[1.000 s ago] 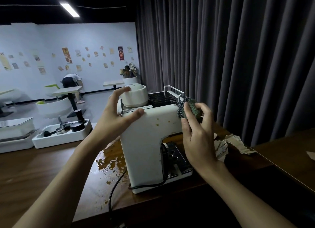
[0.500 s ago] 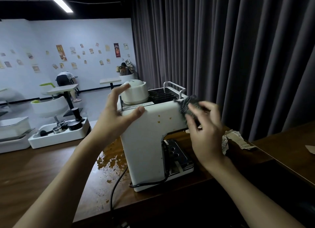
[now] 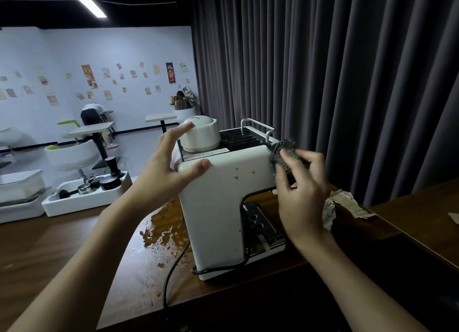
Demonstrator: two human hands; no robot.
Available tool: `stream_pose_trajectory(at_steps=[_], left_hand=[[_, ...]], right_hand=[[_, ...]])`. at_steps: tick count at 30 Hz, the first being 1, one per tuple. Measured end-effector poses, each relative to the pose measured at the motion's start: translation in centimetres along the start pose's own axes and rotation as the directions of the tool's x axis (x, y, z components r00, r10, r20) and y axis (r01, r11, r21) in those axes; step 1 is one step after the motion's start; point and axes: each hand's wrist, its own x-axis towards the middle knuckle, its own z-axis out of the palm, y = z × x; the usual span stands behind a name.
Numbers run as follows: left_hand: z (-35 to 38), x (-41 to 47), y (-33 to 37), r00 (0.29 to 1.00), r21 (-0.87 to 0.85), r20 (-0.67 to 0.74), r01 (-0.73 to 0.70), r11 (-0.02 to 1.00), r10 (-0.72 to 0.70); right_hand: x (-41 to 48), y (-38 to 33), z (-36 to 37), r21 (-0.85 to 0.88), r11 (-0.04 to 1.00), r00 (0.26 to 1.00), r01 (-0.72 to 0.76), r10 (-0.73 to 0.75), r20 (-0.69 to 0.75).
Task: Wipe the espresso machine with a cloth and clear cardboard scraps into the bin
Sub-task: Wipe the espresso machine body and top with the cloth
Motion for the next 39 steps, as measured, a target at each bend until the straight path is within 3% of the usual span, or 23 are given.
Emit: stream_pose_trajectory(at_steps=[5,10,15,20,25,31,36,39], left_hand=[[-0.5,0.0,-0.1,0.999,0.006,0.038,-0.008,1.000,0.008],[-0.9,-0.1,0.0,0.997,0.012,0.071,-0.010,1.000,0.009],[-1.0,-0.2,0.0,0.997,0.025,0.072,-0.020,0.999,0.018],[-0.9,-0.3,0.3,0.997,0.012,0.074,-0.021,1.000,0.020],[-1.0,-0.4,0.5,0.997,0.023,0.079,-0.018,1.000,0.016],[-1.1,-0.3,0.1,0.996,0.041,0.089,-0.029,0.999,0.025],[-1.1,-0.3,-0.1,0.995,0.046,0.098,-0.032,0.998,0.028],[-1.2,-0.3,-0.2,0.994,0.051,0.106,-0.028,0.998,0.022]], right_hand=[[-2.1,-1.6,0.8,-0.010,0.976,0.963,0.219,-0.215,0.165],[-0.9,-1.8,1.1,0.041,0.999,0.999,-0.031,0.032,-0.024],[-2.8,-2.2,1.3,0.011,0.993,0.987,0.118,-0.119,0.113],[-2.1,-1.2,0.7,0.010,0.994,0.991,-0.106,0.107,-0.076],[-6.0,-2.2,1.0,0.001,1.000,0.993,-0.003,0.002,0.117],[-3.0,-1.7,0.8,-0.003,0.984,0.978,-0.178,0.176,-0.113],[-4.2,-3.6,1.7,-0.008,1.000,0.999,-0.002,0.002,0.040],[-2.1,-3.4,1.6,0.009,0.998,0.998,-0.058,0.059,-0.027]])
